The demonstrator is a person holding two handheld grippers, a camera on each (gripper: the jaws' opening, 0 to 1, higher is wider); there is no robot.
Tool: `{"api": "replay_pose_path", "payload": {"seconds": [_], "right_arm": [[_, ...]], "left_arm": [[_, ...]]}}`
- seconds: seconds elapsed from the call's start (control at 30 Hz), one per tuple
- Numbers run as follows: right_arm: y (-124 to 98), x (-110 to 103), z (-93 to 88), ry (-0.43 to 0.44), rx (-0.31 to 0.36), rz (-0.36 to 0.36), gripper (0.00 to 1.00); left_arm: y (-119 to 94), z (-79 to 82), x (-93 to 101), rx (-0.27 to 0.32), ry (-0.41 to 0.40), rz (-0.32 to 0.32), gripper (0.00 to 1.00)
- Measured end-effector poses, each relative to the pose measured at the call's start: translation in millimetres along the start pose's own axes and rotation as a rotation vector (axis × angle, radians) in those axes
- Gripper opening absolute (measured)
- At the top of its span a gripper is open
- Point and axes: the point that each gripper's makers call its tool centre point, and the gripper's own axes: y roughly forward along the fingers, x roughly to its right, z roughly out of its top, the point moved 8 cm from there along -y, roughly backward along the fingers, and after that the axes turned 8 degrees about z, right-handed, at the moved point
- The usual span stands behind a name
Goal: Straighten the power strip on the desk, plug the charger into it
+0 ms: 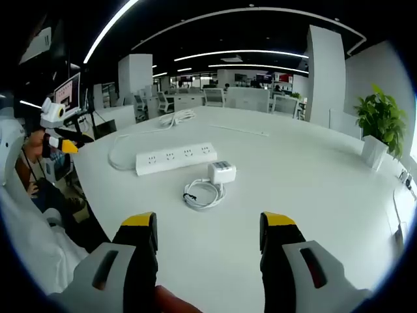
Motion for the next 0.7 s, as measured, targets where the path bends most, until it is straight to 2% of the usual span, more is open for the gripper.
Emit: {"api": "replay_pose_path", "payload": {"seconds": [0.2,0.27,0.5,0.7], "right_arm": [[0.9,0.0,-1.7,-0.004,-0.013,0.002,0.62],[0.7,-0.1,-1.7,-0.004,-0.013,0.001,0.62],[-1.0,-0.8,-0.6,-0.003,-0.007,0.008,0.62],[-1.6,-1.2,0.4,0.009,0.004,0.010,0.62]], "left_arm": [[-0.7,3.1,6.1,0.017,0.025,-0.024,0.80],[-0.8,2.2,6.3,0.007,0.034,-0.027,0.81],[1.7,-3.7,3.5,-0.041,0.086,0.029,0.88],[-0.7,1.7,4.8,0.005,0.042,0.005,0.89]]}}
